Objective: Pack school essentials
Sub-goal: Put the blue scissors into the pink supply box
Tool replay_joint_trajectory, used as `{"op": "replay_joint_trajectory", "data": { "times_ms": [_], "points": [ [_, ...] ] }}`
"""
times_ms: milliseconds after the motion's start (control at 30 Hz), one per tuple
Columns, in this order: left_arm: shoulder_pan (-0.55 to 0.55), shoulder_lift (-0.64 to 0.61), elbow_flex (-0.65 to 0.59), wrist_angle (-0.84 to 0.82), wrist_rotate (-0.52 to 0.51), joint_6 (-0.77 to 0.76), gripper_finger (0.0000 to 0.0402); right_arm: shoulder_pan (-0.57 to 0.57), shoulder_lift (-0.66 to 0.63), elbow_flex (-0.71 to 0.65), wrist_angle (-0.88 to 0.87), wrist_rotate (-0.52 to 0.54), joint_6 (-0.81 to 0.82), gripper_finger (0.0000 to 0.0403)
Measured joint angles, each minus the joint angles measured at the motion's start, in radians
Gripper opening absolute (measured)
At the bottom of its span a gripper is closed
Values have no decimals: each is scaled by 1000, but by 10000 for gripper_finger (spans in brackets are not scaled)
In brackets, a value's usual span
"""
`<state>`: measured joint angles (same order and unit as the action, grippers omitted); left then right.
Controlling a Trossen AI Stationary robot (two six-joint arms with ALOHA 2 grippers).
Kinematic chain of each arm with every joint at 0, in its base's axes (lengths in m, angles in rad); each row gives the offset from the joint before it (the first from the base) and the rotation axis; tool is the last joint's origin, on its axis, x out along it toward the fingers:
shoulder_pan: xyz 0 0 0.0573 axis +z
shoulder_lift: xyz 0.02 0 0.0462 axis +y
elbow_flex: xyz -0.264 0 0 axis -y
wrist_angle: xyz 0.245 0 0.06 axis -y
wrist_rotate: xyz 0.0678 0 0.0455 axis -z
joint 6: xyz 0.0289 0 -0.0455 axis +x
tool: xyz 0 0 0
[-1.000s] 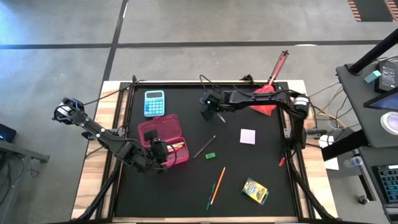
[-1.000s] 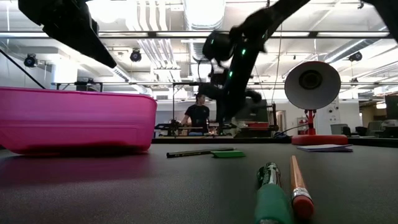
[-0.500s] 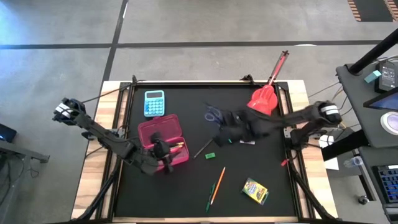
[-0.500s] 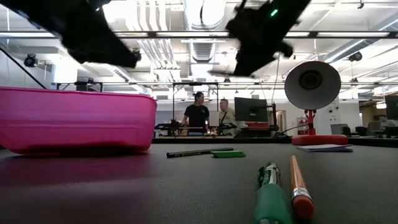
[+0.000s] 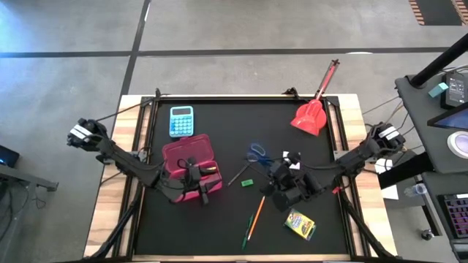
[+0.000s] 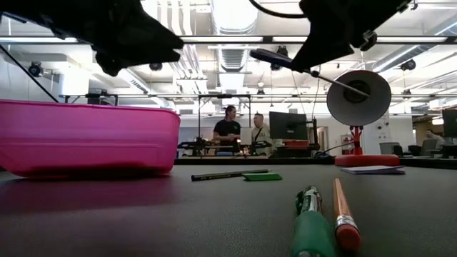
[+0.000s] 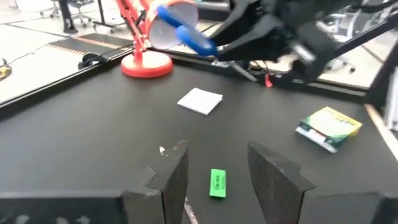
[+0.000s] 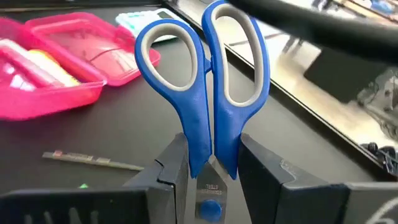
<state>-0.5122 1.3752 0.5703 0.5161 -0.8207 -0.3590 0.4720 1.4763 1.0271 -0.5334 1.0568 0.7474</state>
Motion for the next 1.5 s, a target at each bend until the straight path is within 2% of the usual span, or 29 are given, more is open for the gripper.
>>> {"op": "replay_joint_trajectory", "data": {
  "times_ms": [167,267,400,600,700,1100,1233,1433,1500],
  "points": [
    [37,39,17,13,0,-50,146,13,33,20,7,5,-73,101],
    [60,54,18,91,7,-40,146,17,53,50,15,0,-145,101],
    [96,58,17,185,62,1,146,14,94,97,14,-6,-224,101],
    [147,60,19,241,131,-2,146,15,166,192,16,-8,-350,101],
    [161,62,19,244,187,-23,146,14,198,237,13,-7,-410,101],
    [180,62,21,267,262,-50,144,12,241,364,19,20,-549,101],
    [183,62,21,266,269,-45,115,12,241,367,19,19,-549,101],
    [185,61,20,276,314,-21,22,12,241,360,19,20,-540,100],
    [186,63,18,273,335,-18,10,13,241,360,30,20,-535,103]
  ]
}}
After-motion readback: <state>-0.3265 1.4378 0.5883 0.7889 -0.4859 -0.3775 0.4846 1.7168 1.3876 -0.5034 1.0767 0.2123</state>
